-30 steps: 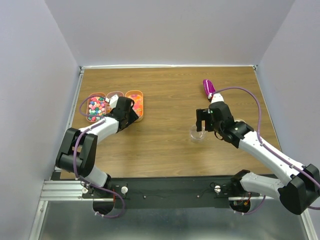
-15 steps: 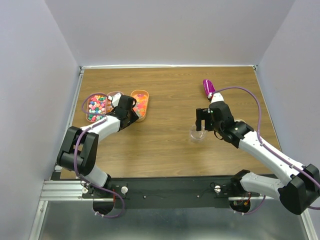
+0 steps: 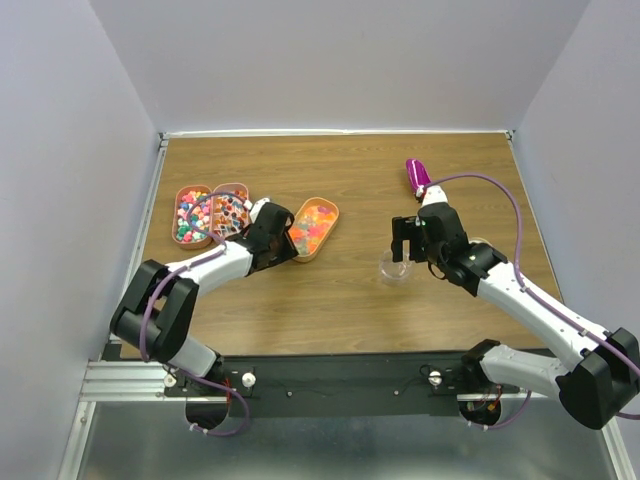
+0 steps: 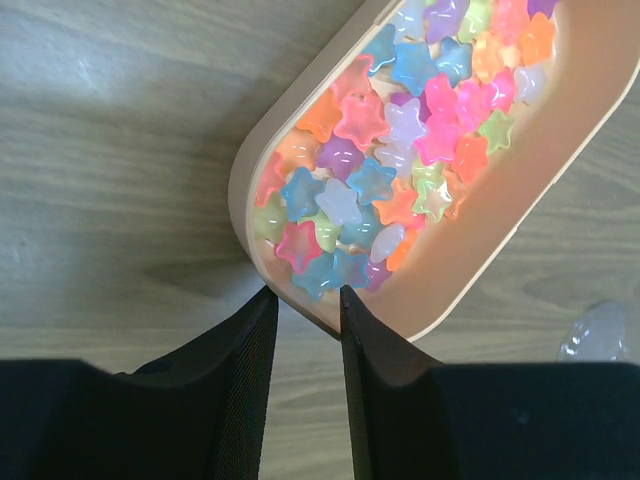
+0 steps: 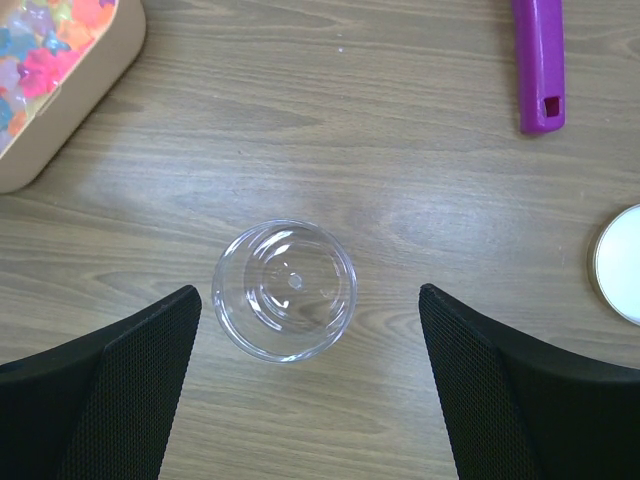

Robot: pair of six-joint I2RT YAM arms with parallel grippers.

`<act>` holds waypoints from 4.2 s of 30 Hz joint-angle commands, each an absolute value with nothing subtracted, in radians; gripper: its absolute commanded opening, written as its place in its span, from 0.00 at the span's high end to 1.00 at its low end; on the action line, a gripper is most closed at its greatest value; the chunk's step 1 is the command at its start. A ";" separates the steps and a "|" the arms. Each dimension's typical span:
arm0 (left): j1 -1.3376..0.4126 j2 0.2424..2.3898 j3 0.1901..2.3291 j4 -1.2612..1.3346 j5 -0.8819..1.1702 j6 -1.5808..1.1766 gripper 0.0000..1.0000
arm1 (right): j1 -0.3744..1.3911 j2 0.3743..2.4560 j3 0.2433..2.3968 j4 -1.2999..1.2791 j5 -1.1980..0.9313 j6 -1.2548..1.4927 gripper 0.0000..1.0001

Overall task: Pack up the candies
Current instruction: Move the storage box to the center of the board, then pick up the spatula from the center of the board.

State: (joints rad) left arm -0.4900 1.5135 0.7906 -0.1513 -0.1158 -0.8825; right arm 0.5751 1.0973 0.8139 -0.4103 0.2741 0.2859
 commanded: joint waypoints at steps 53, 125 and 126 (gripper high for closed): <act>-0.468 1.816 1.207 -0.285 -0.172 -0.006 0.86 | 0.393 1.434 1.014 -0.374 0.302 0.198 0.05; -0.201 1.299 1.057 -0.061 0.442 -0.376 0.23 | 0.491 1.430 1.097 -0.377 -0.380 -0.118 0.99; -0.210 1.295 1.052 -0.070 0.446 -0.377 0.22 | 0.517 1.428 1.094 -0.383 -0.371 -0.118 0.99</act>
